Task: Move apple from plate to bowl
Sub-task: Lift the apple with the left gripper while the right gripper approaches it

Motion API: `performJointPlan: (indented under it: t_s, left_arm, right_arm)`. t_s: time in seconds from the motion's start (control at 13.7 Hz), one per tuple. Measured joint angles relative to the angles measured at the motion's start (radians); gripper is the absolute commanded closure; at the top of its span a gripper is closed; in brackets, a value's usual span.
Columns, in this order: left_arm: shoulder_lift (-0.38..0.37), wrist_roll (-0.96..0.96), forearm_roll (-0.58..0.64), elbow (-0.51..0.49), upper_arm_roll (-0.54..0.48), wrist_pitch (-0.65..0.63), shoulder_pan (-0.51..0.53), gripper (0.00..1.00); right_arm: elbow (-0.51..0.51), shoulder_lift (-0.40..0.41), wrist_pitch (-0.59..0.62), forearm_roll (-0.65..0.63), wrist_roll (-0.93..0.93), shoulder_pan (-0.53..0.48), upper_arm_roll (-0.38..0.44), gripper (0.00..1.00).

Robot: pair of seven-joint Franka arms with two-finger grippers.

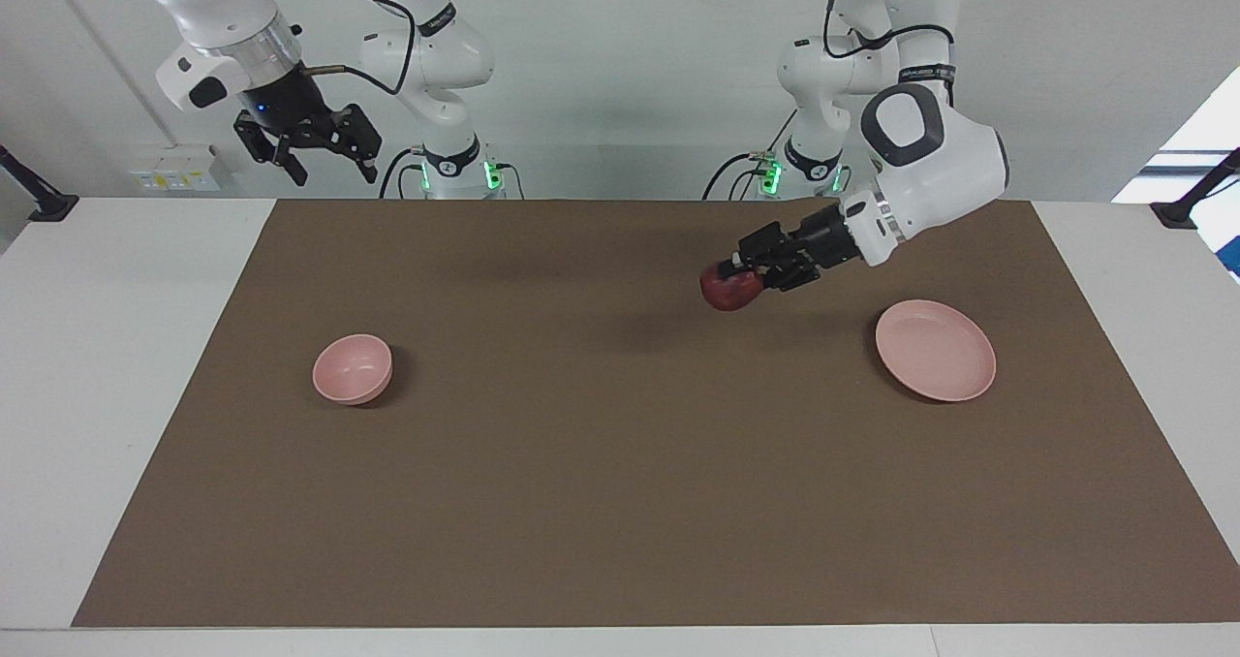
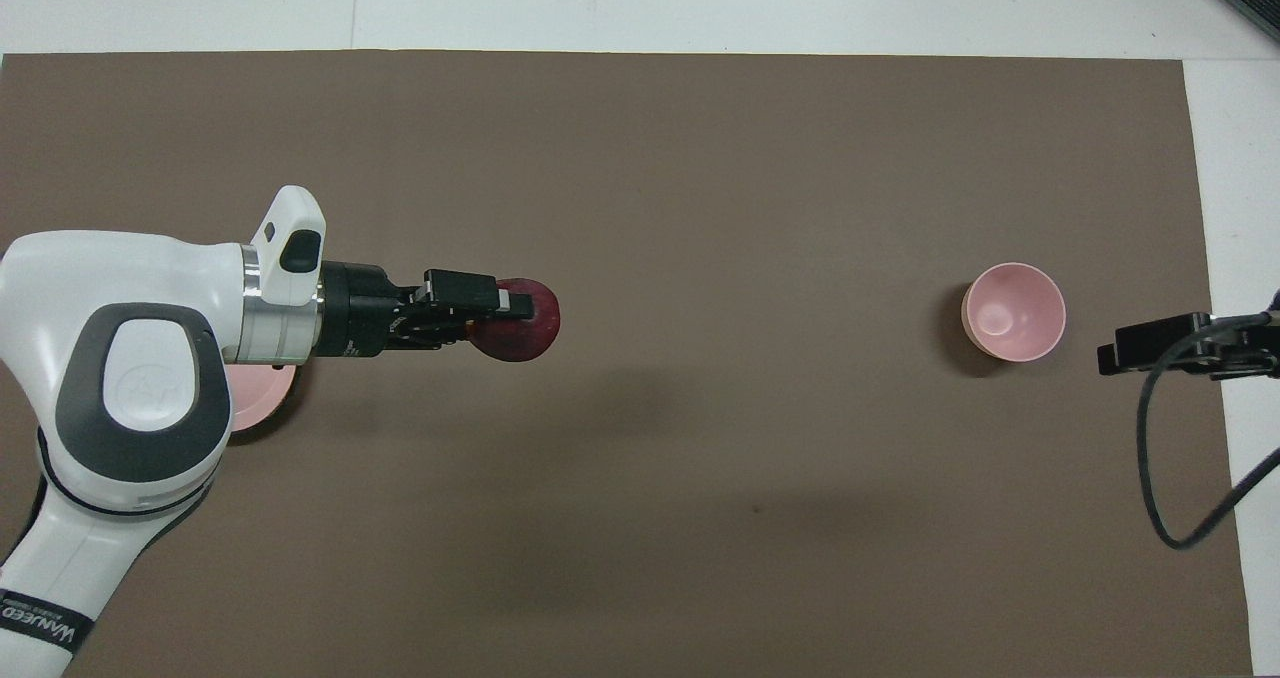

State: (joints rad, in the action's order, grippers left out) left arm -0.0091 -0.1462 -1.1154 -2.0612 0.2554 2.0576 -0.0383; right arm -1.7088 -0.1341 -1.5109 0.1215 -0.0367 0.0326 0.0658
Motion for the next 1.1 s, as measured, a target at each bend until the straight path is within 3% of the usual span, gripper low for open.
performJointPlan:
  t_s: [0.29,0.59,1.1]
  left_arm:
    - [-0.036,0.0,-0.147,0.0,0.08,0.079,0.001,1.0]
    - [-0.036,0.011,-0.247,-0.001,0.237,0.348,0.001,1.0]
    - [-0.035,0.025,-0.308,-0.002,0.338,0.517,0.001,1.0]
  right_arm:
    - [-0.093,0.014,-0.077,0.165,-0.161,0.005,-0.007,0.0]
    - [-0.106,0.056,-0.109,0.316,-0.404,0.054,-0.014,0.0]
    - [-0.104,0.181,-0.12,0.73,-0.634,0.028,-0.005,0.0]
